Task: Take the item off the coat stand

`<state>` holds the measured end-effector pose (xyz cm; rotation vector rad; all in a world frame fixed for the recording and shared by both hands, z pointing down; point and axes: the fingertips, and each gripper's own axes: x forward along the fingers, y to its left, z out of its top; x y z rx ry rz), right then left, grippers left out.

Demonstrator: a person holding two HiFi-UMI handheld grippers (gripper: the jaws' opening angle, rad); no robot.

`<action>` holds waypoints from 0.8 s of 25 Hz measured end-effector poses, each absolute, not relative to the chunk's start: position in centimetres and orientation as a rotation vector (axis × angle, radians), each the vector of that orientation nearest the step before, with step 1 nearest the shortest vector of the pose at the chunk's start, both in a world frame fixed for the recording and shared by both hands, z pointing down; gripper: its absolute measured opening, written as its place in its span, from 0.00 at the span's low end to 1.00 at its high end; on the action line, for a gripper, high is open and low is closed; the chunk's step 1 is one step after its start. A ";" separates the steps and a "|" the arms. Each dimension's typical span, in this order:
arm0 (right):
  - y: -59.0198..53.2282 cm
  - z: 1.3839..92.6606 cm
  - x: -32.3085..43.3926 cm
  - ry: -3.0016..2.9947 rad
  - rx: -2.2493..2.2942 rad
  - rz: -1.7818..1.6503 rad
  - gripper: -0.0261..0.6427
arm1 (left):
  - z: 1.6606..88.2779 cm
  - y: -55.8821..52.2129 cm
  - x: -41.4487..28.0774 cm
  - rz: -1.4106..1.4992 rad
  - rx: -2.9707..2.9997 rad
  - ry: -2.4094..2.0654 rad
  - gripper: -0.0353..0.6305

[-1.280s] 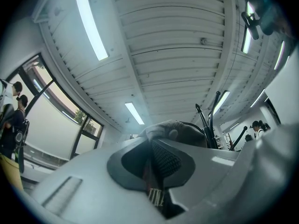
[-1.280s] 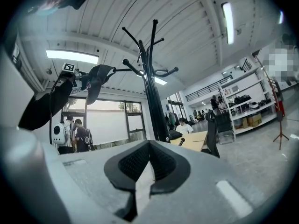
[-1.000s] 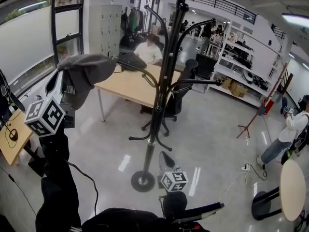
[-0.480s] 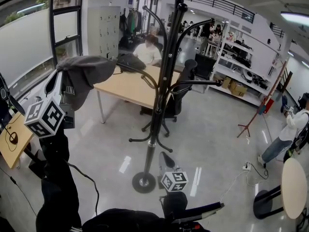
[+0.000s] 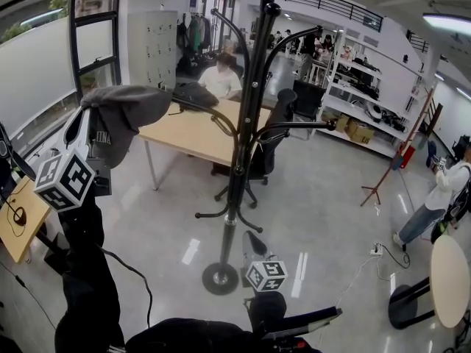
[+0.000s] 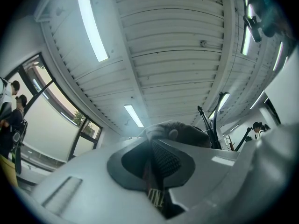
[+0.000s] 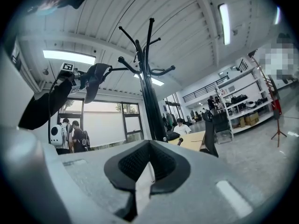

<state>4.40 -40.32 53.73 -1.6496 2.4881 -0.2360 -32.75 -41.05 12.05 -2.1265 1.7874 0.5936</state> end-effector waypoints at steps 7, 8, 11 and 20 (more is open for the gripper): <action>-40.6 53.8 3.9 2.493 -1.637 -0.234 0.04 | 12.5 -40.9 -33.7 0.590 -2.110 1.808 0.08; -40.5 53.8 3.8 2.495 -1.635 -0.233 0.04 | 12.6 -40.7 -33.8 0.588 -2.108 1.811 0.08; -40.3 53.8 3.7 2.499 -1.631 -0.234 0.04 | 13.1 -40.4 -34.3 0.584 -2.104 1.829 0.08; -39.7 54.0 3.8 2.522 -1.626 -0.244 0.04 | 15.2 -39.7 -35.4 0.551 -2.087 1.896 0.08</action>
